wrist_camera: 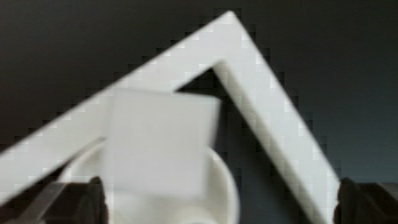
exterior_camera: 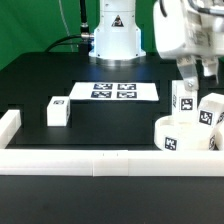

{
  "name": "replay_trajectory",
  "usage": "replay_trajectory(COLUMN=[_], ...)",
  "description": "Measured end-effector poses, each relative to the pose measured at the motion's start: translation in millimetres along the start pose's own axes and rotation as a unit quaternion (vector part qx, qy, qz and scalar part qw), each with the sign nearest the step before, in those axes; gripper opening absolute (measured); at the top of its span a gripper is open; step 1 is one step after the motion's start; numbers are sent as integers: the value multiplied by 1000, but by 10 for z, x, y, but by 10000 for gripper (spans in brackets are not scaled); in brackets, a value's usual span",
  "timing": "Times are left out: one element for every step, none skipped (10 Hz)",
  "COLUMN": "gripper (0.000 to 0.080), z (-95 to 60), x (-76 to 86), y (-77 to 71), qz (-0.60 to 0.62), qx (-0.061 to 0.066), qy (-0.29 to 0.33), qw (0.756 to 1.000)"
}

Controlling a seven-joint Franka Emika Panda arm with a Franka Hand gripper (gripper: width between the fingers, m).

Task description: Assemble stool

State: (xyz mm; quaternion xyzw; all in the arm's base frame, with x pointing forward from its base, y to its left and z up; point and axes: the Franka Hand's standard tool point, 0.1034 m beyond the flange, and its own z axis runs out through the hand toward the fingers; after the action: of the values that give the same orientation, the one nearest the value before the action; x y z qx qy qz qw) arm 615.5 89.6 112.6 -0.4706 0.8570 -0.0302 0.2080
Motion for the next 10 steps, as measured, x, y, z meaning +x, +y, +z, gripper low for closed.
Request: replay_trajectory(gripper=[649, 649, 649, 649, 649, 649, 649, 649, 649, 649], z=[-98, -82, -68, -68, -66, -71, -106, -161, -219, -267], x=[140, 149, 136, 141, 140, 155, 273, 477, 634, 845], y=[-146, -133, -112, -115, -111, -115, -145, -202, -318, -447], qz=[-10, -8, -12, -12, -12, -24, -68, -101, -127, -166], qx=[10, 9, 8, 8, 8, 8, 10, 11, 12, 18], qy=[1, 3, 3, 3, 3, 4, 8, 16, 20, 29], qw=[1000, 1000, 1000, 1000, 1000, 1000, 998, 995, 992, 986])
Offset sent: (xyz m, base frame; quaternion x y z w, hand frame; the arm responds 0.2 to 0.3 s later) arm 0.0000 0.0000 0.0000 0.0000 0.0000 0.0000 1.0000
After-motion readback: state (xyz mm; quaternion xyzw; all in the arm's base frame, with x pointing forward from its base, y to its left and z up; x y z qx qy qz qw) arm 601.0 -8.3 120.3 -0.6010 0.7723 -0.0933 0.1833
